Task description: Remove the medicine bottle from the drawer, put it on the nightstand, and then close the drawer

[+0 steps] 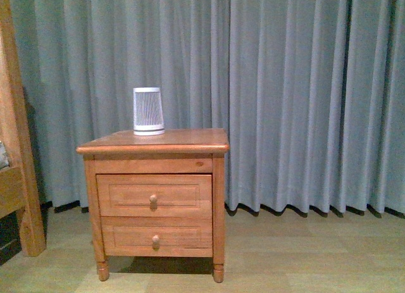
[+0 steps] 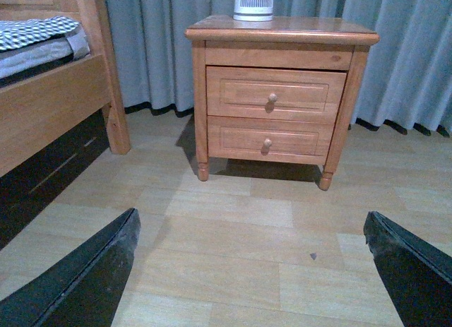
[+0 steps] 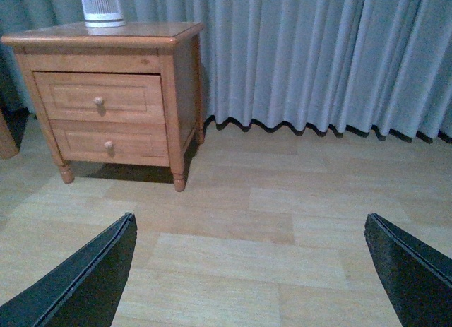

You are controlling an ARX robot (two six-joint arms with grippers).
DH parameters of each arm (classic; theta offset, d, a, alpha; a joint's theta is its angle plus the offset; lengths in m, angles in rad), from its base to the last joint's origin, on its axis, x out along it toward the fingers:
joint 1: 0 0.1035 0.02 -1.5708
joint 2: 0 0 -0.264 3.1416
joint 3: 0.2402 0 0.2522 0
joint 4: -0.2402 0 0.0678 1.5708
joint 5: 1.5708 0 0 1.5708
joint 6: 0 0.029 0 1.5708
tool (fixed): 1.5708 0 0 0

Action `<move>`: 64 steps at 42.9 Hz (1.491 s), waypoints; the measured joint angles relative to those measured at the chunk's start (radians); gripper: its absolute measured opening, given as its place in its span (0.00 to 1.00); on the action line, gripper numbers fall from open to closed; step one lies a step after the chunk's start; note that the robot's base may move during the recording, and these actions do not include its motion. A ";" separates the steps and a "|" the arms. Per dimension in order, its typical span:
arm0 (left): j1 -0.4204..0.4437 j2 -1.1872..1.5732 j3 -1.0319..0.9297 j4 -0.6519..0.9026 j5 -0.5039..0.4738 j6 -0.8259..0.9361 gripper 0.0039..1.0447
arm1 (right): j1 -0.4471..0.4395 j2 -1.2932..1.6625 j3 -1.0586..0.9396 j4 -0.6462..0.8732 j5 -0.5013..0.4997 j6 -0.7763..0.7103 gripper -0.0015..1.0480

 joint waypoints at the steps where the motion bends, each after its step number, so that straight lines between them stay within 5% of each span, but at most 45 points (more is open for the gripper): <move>1: 0.000 0.000 0.000 0.000 0.000 0.000 0.94 | 0.000 0.000 0.000 0.000 0.000 0.000 0.93; 48: 0.000 0.000 0.000 0.000 0.000 0.000 0.94 | 0.000 0.000 0.000 0.000 0.001 0.000 0.93; 53: 0.047 0.130 0.044 -0.129 0.217 -0.182 0.94 | 0.000 0.000 0.000 0.000 0.000 0.000 0.93; 64: -0.015 0.464 0.047 0.172 0.184 -0.251 0.94 | 0.000 0.000 0.000 0.000 0.001 0.000 0.93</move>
